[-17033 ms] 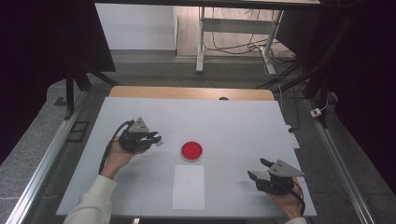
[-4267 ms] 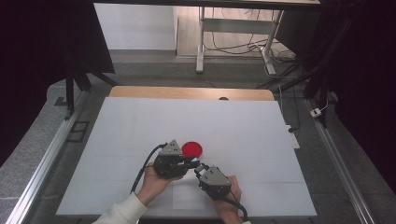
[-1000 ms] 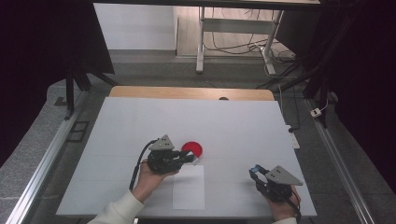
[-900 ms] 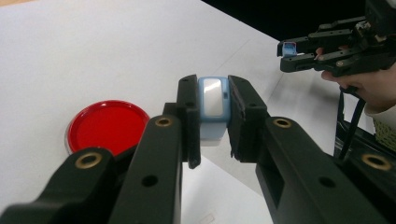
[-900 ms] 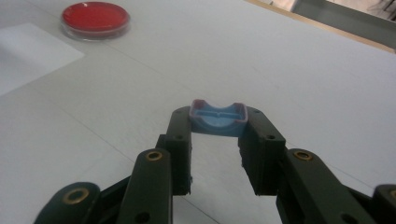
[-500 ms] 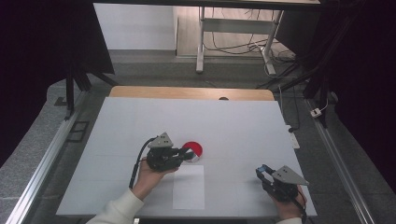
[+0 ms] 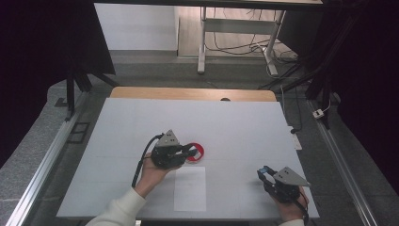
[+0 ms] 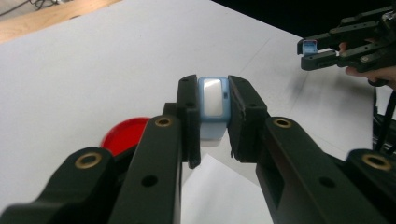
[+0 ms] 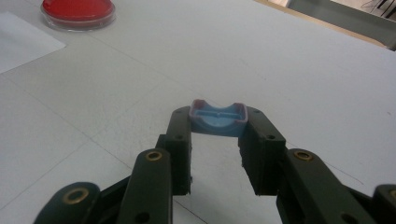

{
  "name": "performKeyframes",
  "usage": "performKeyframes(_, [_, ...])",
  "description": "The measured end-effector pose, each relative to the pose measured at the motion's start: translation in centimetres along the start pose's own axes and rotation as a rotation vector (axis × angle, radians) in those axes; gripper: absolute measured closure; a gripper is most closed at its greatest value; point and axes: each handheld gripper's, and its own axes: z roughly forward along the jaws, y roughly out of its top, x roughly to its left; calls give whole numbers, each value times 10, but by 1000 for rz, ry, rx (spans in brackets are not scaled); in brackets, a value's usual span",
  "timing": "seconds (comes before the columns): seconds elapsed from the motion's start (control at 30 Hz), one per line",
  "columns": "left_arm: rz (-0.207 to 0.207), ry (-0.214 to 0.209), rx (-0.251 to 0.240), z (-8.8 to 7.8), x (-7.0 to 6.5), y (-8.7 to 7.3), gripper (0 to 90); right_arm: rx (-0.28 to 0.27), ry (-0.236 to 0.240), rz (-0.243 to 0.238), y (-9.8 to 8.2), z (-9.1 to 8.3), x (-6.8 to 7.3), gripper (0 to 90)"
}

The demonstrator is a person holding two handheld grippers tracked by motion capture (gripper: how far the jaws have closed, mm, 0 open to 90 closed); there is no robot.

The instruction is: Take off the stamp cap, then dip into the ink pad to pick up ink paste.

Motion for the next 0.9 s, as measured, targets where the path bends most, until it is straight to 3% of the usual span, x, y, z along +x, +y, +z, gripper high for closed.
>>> performKeyframes(0.47, [2, 33, 10, 3, 17, 8, 753, -3, -5, 6, 0, -2, -1, 649])
performKeyframes(0.9, [37, 56, 81, 23, 31, 11, 753, 7, -5, 10, -1, 0, -1, 650])
